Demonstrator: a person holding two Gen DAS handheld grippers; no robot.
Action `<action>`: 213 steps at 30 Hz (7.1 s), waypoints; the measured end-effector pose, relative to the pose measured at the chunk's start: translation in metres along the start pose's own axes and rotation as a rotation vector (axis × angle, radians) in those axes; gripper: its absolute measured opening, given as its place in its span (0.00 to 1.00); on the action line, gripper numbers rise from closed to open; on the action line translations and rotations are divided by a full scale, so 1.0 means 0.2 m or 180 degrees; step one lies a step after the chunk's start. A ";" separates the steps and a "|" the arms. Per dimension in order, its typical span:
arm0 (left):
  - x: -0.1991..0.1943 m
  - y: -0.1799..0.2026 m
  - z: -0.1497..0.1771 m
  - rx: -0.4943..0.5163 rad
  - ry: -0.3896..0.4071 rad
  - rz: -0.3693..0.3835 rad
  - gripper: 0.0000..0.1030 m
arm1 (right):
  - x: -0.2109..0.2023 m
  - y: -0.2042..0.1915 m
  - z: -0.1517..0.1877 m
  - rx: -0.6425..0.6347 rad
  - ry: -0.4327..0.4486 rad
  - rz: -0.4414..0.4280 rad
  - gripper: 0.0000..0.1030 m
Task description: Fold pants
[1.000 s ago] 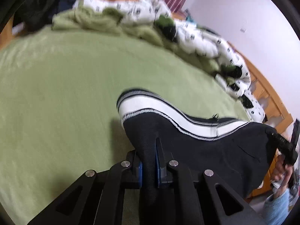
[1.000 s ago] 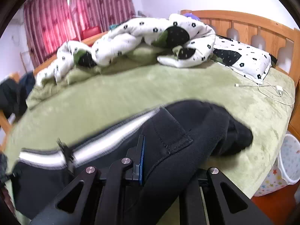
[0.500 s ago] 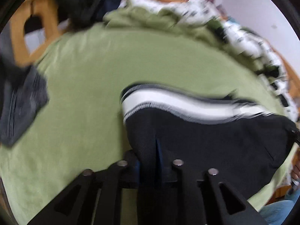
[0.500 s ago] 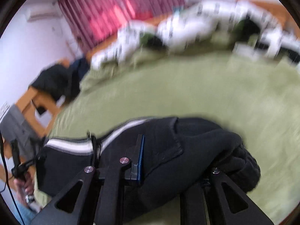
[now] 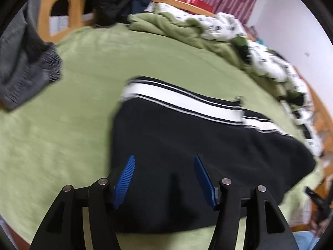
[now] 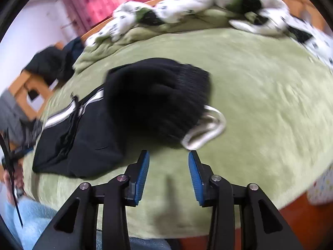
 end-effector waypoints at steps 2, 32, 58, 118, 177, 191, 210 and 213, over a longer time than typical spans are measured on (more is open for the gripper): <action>0.01 0.10 0.05 0.0069 -0.0021 0.0053 0.58 | 0.03 0.05 -0.02 0.0112 0.0020 0.0041 0.50; 0.14 0.24 0.16 0.0235 -0.0332 0.0095 0.58 | 0.34 0.33 -0.55 -0.0610 0.0398 0.0772 0.61; 0.07 0.17 0.20 0.0033 -0.0349 0.0571 0.58 | 0.47 0.13 -0.55 0.1736 0.0055 -0.0487 0.64; -0.07 -0.14 0.35 0.0028 -0.0240 0.0162 0.58 | 0.32 0.20 -0.67 0.0554 0.0454 -0.0042 0.32; -0.11 0.85 0.26 0.0722 0.0194 0.1074 0.35 | -0.14 -0.38 -0.26 -0.0685 0.0179 0.0298 0.54; -0.28 0.02 0.25 -0.0107 0.0354 0.0342 0.38 | 0.08 -0.78 -0.18 -0.0782 -0.0134 -0.0106 0.54; -0.04 -0.41 0.40 -0.1413 0.0201 0.1319 0.56 | 0.04 -1.29 -0.14 -0.1174 -0.0104 -0.0274 0.54; 0.07 -0.39 0.35 -0.1631 0.0134 0.1284 0.56 | 0.05 -1.26 -0.10 -0.1328 -0.0119 -0.0116 0.54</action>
Point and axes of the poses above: each gripper's, at about its wrist camera, not at the fingertips, and x roughly the way its jaws point, y to its right, z to its underside, the point moved 8 cm from there along x, roughly the way its jaws point, and after that the axes turned 1 degree about z, right-handed, at the moved point
